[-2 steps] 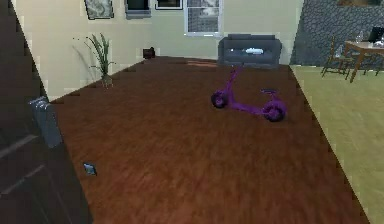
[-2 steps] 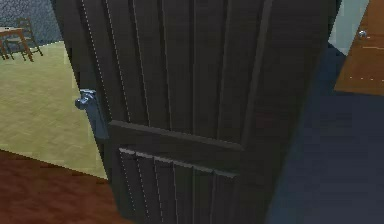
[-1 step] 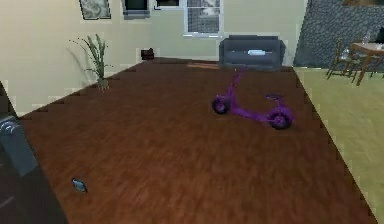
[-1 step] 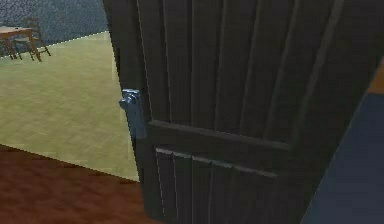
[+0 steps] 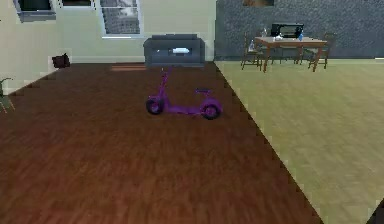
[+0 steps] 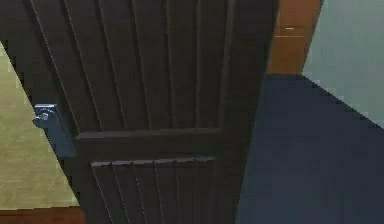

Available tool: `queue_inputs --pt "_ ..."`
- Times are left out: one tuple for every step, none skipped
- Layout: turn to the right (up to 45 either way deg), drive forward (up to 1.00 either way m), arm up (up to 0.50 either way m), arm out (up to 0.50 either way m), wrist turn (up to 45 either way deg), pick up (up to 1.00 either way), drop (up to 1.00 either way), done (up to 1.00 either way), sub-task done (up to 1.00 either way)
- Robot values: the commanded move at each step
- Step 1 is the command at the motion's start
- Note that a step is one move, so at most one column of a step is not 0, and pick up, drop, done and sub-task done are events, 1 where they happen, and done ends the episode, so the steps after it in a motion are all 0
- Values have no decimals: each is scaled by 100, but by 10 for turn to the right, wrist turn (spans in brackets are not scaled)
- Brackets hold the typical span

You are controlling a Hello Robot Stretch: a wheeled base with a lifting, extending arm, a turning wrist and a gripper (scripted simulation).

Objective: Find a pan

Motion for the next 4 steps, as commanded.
queue_inputs --pt "0 80 0 0 0 0 0 0 0" --pt "390 0 0 0 0 0 0 0 0" --pt "0 45 0 0 0 0 0 0 0" --pt "150 0 0 0 0 0 0 0 0"
